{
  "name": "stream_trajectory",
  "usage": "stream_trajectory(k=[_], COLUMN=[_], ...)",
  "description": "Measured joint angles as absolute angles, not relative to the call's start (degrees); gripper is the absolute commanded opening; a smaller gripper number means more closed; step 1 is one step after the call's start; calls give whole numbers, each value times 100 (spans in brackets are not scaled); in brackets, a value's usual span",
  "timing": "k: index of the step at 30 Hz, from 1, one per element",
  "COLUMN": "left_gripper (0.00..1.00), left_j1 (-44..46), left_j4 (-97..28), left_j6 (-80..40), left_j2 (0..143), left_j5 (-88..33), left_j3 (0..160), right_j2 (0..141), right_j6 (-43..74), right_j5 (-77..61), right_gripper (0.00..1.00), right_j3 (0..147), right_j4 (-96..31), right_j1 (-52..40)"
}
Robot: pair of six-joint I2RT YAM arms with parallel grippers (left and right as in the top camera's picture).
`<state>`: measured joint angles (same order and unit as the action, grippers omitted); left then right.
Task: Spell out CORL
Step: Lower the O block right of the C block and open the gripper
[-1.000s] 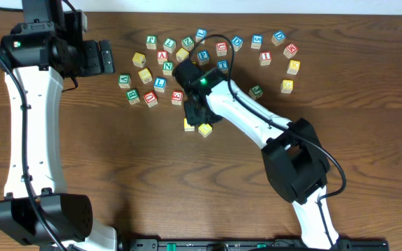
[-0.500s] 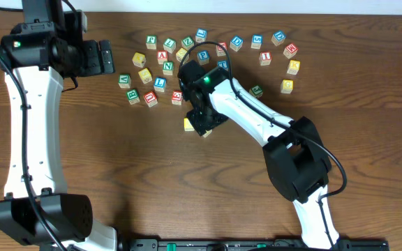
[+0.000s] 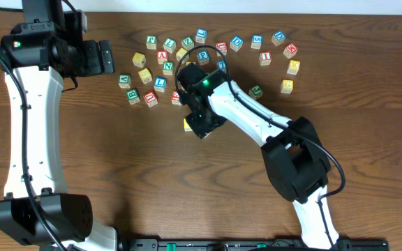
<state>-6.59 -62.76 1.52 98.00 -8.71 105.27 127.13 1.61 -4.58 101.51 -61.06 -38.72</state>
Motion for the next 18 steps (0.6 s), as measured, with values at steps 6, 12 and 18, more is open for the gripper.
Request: stream_trajectory(k=[6,12,18], left_gripper=[98,97,98], left_j1=[-657,-659,-657], left_j4=[-6274,-6276,-6274], left_j6=[154,152,152], left_j2=[9800,9800,9800], left_j5=[-871,-871,-871], left_j3=[10527,10527,10527], right_j2=[12713,12713,12713], right_j6=[412,607,716], right_j5=[-366,-272,-252], right_gripper=[39,36,36], right_j3=[10151,10151,10151], right_j4=[-6082,-6082,-6082], right_j1=[-3872,-3872,-3872])
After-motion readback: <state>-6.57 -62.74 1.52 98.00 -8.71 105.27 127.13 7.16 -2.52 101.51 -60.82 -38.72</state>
